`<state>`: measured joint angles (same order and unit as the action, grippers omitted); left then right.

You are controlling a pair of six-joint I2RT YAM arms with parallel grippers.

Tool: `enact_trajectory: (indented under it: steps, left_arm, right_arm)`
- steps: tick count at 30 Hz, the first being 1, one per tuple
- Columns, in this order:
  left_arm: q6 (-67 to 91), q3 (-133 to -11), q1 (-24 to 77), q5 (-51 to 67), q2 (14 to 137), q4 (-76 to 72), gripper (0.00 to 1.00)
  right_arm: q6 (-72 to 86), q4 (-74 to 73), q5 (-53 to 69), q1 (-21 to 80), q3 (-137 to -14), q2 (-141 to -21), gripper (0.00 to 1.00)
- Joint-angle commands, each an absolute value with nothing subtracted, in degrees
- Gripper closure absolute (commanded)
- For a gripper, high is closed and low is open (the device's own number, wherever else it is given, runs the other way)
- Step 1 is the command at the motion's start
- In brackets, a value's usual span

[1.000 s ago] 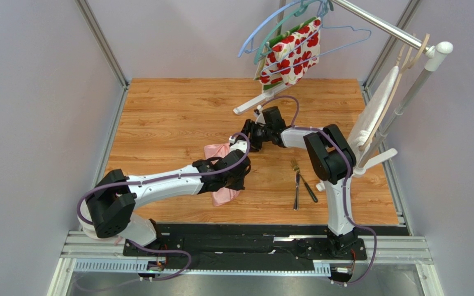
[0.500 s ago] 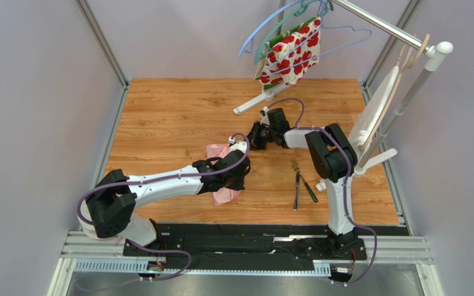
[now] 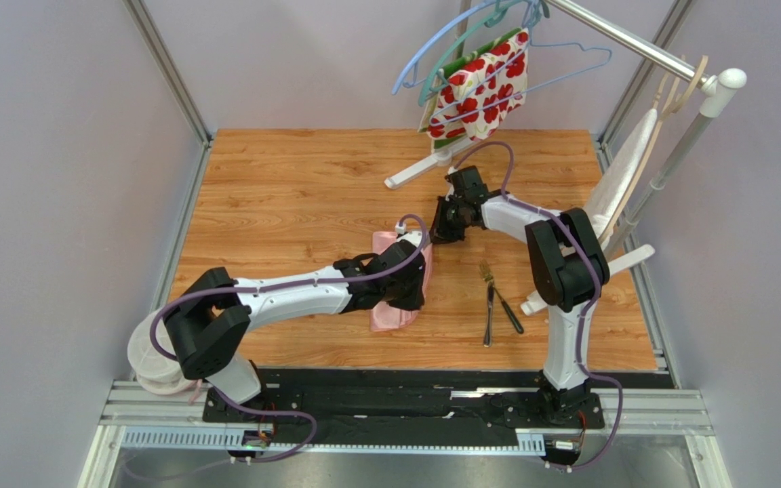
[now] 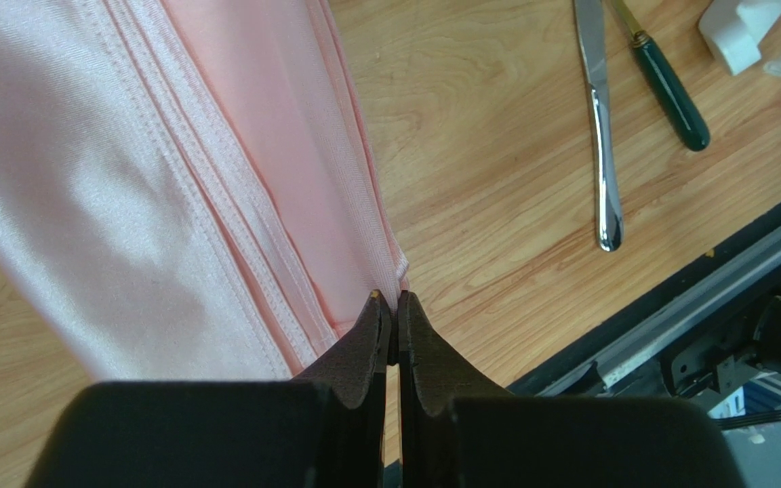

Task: Fold the napkin into a case and place the utensils inside
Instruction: Pick up the 2/3-rectangle-folded napkin from the folded napkin.

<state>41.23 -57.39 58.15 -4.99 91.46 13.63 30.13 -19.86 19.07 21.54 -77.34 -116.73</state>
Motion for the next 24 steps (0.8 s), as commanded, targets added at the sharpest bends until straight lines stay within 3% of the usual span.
enact_trajectory:
  steps: [1,10,24]
  left_arm:
    - [42.89,-55.57,57.75,-3.16,89.83,8.36,1.00]
    - [46.93,-41.68,53.00,-3.60,79.99,3.44,1.00]
    - [47.46,-32.18,50.98,-4.49,74.01,0.35,1.00]
  right_arm:
    - [24.17,-28.73,10.99,21.53,-80.85,-112.59,0.98]
    - [24.52,-36.11,5.46,25.48,-89.55,-114.17,1.00]
    - [29.79,-44.47,0.70,31.11,-105.28,-121.72,1.00]
